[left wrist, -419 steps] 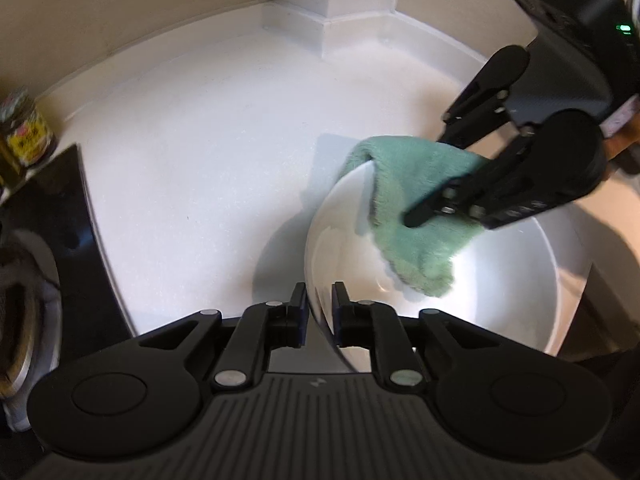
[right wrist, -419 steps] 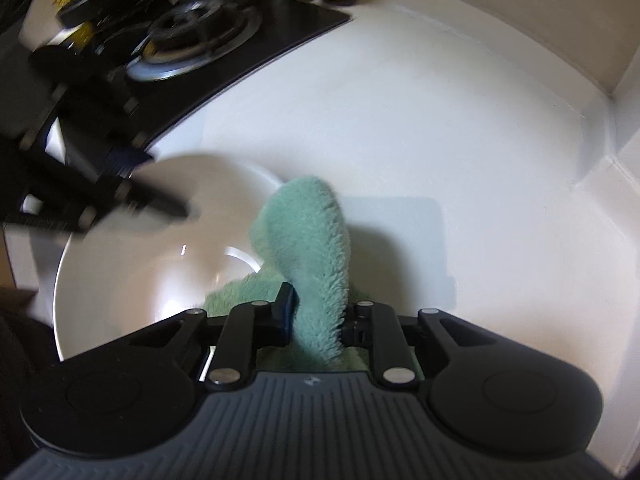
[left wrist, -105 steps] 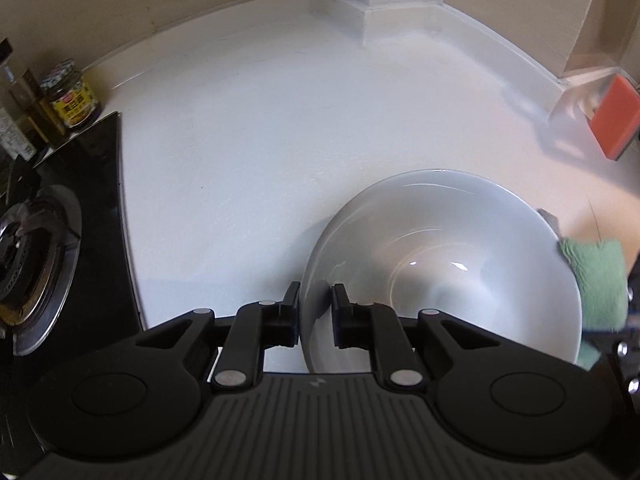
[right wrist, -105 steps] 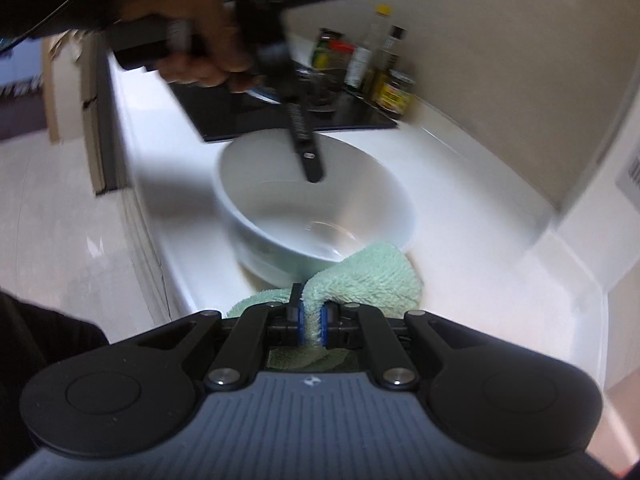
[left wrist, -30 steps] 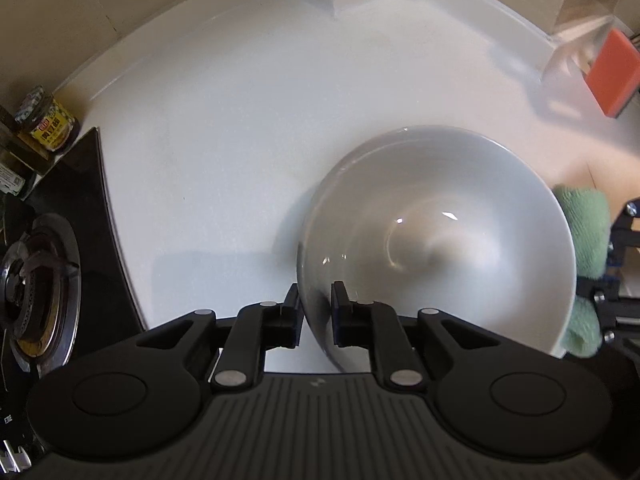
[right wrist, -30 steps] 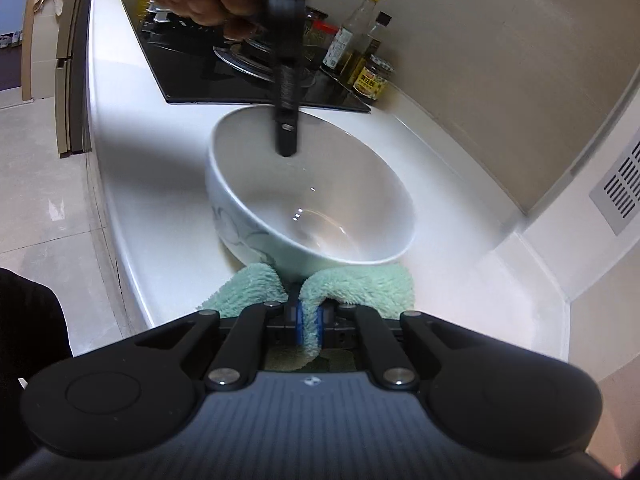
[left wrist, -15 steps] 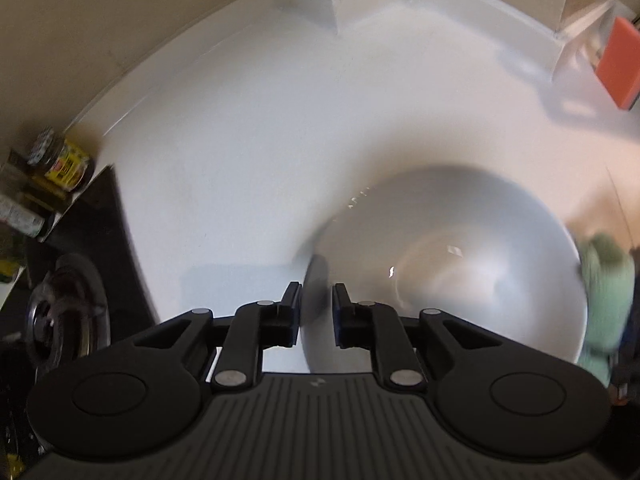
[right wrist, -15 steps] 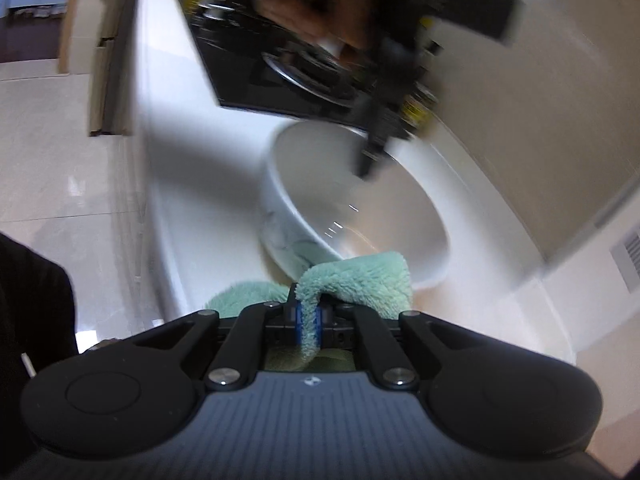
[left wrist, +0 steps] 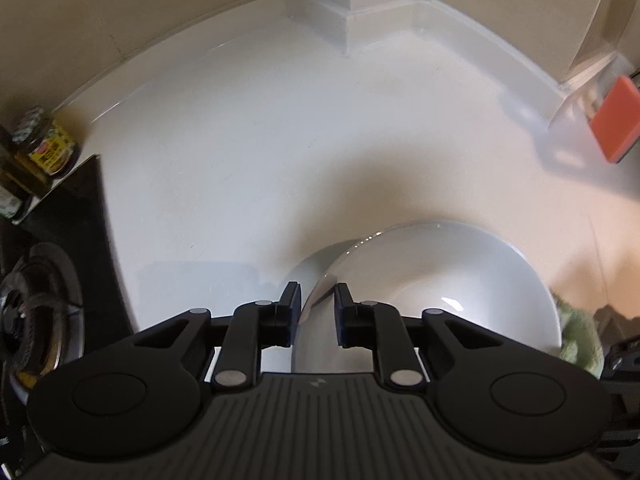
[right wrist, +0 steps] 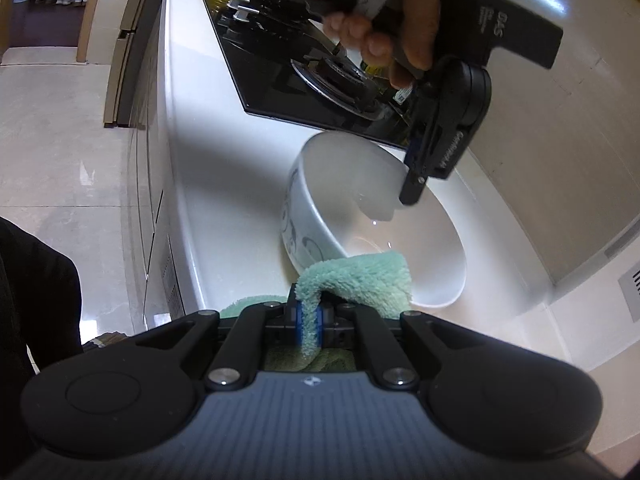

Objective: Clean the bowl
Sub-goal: 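Hold the green cloth beside the bowl with the right gripper while the left gripper grips the rim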

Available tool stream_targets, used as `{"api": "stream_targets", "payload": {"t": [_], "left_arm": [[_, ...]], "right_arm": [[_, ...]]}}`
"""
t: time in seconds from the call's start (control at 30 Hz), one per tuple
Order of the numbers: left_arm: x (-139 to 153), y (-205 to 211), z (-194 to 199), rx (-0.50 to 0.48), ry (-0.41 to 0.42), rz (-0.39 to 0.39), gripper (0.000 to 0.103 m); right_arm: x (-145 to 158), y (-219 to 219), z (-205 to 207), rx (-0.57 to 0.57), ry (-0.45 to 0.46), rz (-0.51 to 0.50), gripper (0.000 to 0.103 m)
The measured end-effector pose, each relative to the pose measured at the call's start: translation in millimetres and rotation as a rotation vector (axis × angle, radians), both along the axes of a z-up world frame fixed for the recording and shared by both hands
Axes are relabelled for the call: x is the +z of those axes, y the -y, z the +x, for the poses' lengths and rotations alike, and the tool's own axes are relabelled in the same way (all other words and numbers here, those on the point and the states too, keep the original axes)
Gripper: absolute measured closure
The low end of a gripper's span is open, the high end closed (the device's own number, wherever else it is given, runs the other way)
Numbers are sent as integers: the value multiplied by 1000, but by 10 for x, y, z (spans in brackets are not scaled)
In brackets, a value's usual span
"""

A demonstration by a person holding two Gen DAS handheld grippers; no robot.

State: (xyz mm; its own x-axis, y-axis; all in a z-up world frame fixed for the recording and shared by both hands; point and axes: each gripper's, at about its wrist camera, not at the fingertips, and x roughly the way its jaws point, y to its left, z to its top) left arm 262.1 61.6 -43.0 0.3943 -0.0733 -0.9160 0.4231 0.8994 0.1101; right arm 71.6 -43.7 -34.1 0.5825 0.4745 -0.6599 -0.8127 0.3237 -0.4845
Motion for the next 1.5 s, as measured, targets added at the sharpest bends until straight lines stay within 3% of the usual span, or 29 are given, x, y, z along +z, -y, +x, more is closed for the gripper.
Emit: {"api": "stream_targets", "payload": {"t": [0.13,0.2,0.33,0.53,0.67,0.8,0.97,1.17,1.37,1.5], "left_arm": [[31,-126,-133,10,-63,4,87],[71,-156,-136,4,-55,-18,87],[70,-119,-18,7,-27,-46,86],[-18,-20,-26,12,-12,8,85],[-24,-46,-178,-4,-39,55,85],[7,-153,-158,9,-45,3,86],[-4,-180,-39,29,-37,-55,86],[0,-101,-220,-14,-28,12,91],[-35,-291,-150,-12,-57,-59,85],[8,-259,-92,9,-26,-71,87]], "right_arm": [[-20,79,112,-72,11,1,100],[-10,120,115,-86,8,6,100],[-19,39,-65,-9,20,-12,100],[-46,-17,-71,27,20,-11,102],[-56,80,115,-51,20,-14,102],[-41,120,165,-88,27,-18,100],[-40,-19,-64,15,43,-35,100],[-55,12,81,-6,24,-30,102],[-42,176,268,-104,23,-24,101],[-58,38,135,-41,40,-44,100]]}}
